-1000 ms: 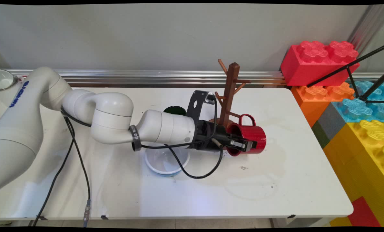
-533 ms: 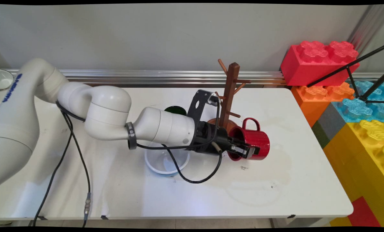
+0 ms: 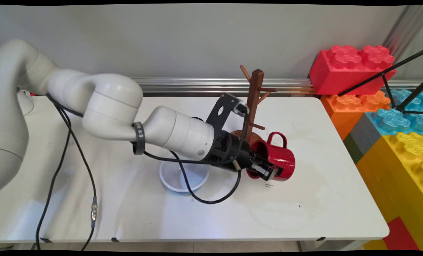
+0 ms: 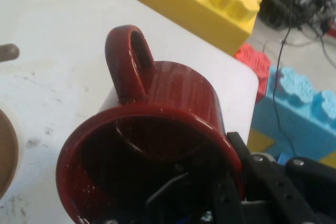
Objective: Place the picked object on the table
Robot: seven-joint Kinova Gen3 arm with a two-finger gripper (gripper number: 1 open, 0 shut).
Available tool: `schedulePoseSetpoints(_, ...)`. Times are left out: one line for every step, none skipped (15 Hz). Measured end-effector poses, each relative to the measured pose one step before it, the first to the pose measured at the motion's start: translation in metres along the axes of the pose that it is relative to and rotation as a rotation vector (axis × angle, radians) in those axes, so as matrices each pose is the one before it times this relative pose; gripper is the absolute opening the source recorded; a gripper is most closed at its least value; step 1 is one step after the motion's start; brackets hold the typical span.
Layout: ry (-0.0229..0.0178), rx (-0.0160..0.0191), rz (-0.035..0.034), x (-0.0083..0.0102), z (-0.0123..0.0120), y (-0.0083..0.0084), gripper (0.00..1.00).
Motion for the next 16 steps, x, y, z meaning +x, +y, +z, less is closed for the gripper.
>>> schedulePoseSetpoints(-0.02747, 0.00246, 0.02091, 0.00323, -0.00296, 0.00418, 0.00)
schedulePoseSetpoints(-0.02149, 0.00244, 0.01798, 0.00288, -0.00271, 0.00347, 0.00)
schedulePoseSetpoints(-0.02326, 0.00416, 0.01671, 0.00273, -0.00248, 0.00323, 0.00)
schedulePoseSetpoints(-0.02919, 0.00685, 0.02174, 0.00406, -0.00317, 0.00402, 0.00)
schedulePoseSetpoints(-0.02007, 0.00649, 0.01624, 0.00356, -0.00214, 0.00266, 0.00)
schedulePoseSetpoints(-0.02547, 0.00887, 0.01864, 0.00435, -0.00245, 0.00304, 0.00)
schedulePoseSetpoints(-0.02580, 0.01198, 0.01824, 0.00527, -0.00197, 0.00296, 0.00)
schedulePoseSetpoints(-0.02056, 0.00999, 0.01470, 0.00434, -0.00179, 0.00226, 0.00)
schedulePoseSetpoints(-0.02488, 0.01226, 0.01979, 0.00546, -0.00158, 0.00255, 0.00)
schedulePoseSetpoints(-0.02398, 0.01101, 0.02145, 0.00557, -0.00144, 0.00249, 0.00)
schedulePoseSetpoints(-0.02221, 0.00891, 0.01891, 0.00476, -0.00120, 0.00203, 0.00)
schedulePoseSetpoints(-0.02587, 0.01050, 0.02216, 0.00519, -0.00135, 0.00202, 0.00)
schedulePoseSetpoints(-0.02555, 0.01228, 0.02164, 0.00505, -0.00137, 0.00136, 0.00)
schedulePoseSetpoints(-0.02236, 0.01204, 0.01796, 0.00408, -0.00115, 0.00064, 0.00)
schedulePoseSetpoints(-0.01557, 0.00837, 0.01064, 0.00288, -0.00058, 0.00022, 0.00)
schedulePoseSetpoints(-0.02356, 0.01221, 0.01422, 0.00423, -0.00077, 0.00017, 0.00)
